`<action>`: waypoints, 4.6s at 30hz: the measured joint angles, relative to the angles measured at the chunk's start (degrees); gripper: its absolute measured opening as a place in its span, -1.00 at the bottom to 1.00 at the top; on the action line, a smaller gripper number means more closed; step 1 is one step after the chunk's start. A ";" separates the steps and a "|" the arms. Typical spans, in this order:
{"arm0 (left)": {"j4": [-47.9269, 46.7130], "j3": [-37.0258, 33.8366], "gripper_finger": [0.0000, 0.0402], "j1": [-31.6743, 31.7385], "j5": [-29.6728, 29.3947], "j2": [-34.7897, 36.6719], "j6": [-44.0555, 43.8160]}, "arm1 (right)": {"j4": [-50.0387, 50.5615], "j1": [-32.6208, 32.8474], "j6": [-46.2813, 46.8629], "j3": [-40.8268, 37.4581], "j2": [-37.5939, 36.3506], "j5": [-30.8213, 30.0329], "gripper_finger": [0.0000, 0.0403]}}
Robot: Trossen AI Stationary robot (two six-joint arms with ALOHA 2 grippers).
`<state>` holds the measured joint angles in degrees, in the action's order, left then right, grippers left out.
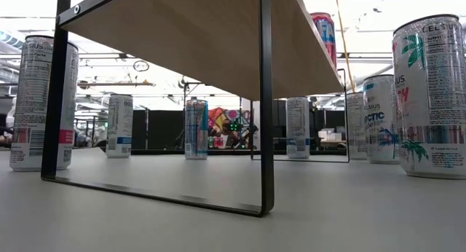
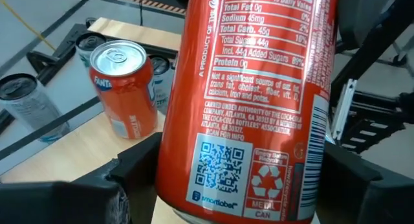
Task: Place canned beverage on shelf
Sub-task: Put the red soda can on the shelf aligned with the other red soda can
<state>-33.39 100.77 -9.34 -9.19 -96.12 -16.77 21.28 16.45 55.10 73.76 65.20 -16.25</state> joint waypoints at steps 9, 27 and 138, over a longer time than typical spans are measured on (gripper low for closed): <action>3.50 -0.09 0.47 0.45 5.96 2.77 -7.66 | -7.72 0.00 -6.70 0.09 -3.03 1.27 0.71; 23.02 -0.07 0.46 4.63 19.57 3.18 -18.73 | -30.38 -0.03 -34.81 0.07 -3.51 -1.02 0.71; 11.67 -0.02 0.95 12.00 22.96 2.57 0.96 | -9.36 -1.88 -31.79 -0.02 2.96 -7.51 0.25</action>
<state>-21.72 100.75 2.66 13.77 -93.55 -15.82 11.92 14.57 23.31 73.73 68.16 -23.77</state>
